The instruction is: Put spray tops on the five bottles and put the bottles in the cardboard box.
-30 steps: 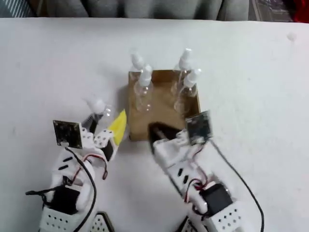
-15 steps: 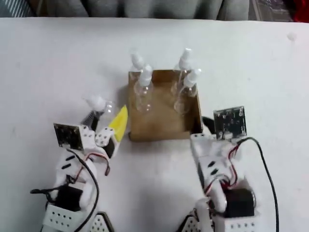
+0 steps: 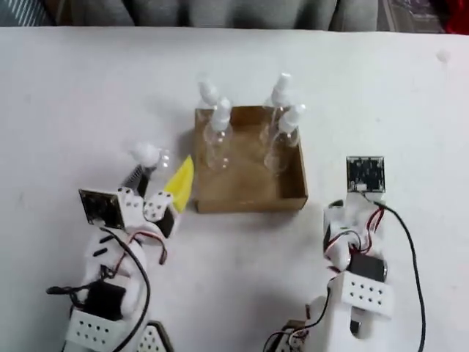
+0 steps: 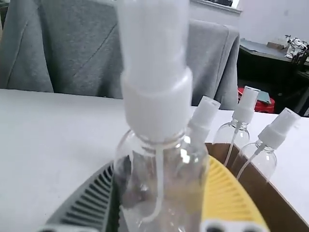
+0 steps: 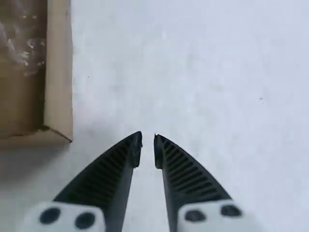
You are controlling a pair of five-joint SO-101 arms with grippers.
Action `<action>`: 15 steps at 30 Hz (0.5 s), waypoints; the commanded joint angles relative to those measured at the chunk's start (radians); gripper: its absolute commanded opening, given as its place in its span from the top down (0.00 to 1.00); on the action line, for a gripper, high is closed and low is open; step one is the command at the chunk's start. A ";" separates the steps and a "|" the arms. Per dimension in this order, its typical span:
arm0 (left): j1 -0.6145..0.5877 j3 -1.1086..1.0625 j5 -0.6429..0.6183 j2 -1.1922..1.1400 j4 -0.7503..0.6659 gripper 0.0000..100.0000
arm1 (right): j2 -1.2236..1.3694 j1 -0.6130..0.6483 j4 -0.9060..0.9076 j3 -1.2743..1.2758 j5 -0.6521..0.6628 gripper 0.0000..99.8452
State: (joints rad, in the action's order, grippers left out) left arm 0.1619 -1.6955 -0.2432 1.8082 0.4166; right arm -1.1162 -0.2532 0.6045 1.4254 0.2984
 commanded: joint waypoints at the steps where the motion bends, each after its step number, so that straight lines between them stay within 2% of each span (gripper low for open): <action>1: 0.036 0.003 -0.011 0.015 -0.077 0.98 | 0.053 0.015 -0.038 -0.002 0.158 0.98; 3: 0.081 0.005 -0.006 0.015 -0.106 0.98 | 0.070 0.036 -0.021 0.003 0.222 0.98; 8: 0.209 0.032 -0.003 0.013 -0.127 0.98 | 0.099 0.073 -0.024 0.003 0.241 0.98; 15: 0.222 0.121 -0.003 0.012 -0.092 0.98 | 0.102 0.077 -0.038 0.006 0.269 0.98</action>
State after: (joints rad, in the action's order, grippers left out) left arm 0.3705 -1.6617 -0.2432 1.8082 0.3199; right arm -1.0196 -0.1872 0.5877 1.4392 0.5501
